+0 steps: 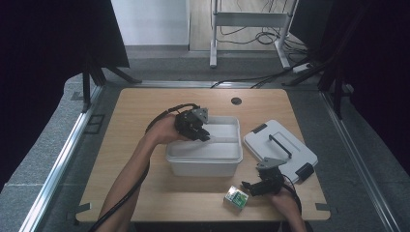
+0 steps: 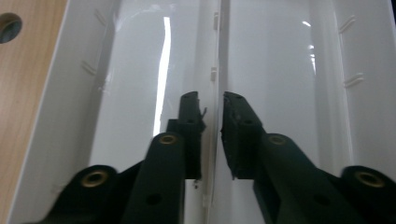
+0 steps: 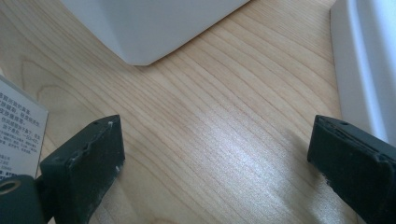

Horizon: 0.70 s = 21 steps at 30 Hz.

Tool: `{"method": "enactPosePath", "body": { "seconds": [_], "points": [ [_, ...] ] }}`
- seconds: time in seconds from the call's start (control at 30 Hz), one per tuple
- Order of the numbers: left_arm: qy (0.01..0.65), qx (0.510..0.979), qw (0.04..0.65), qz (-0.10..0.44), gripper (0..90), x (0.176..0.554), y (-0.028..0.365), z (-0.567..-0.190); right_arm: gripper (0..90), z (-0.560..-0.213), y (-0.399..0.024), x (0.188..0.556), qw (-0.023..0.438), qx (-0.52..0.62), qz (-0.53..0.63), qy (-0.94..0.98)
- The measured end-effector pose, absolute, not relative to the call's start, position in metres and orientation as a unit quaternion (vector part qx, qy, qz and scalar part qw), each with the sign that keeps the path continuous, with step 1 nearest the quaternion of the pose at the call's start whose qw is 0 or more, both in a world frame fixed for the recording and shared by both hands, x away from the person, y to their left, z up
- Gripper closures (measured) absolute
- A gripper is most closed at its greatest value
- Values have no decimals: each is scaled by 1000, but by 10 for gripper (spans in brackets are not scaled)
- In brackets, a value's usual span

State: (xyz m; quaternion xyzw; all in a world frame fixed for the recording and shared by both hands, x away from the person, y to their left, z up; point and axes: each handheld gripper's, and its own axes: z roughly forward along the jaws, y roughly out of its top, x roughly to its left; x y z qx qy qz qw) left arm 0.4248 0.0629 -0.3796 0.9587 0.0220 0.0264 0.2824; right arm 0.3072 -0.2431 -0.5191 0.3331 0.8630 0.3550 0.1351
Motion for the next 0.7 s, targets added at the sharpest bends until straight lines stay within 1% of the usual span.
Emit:
{"method": "enactPosePath", "body": {
  "seconds": [0.07,0.1,0.43,0.57,0.7],
  "points": [
    [14,959,282,27,875,425,62,-380,36,-519,-243,307,135,333,355,863],
    [12,959,281,26,883,425,61,-380,36,-519,-243,307,135,334,355,863],
    [6,957,289,25,895,426,61,-377,46,-519,-243,307,137,337,357,861],
    [6,957,289,29,895,425,59,-371,48,-519,-243,307,137,337,357,860],
    [6,952,303,37,895,423,60,-358,49,-519,-243,307,138,338,357,860]
  ]
}}
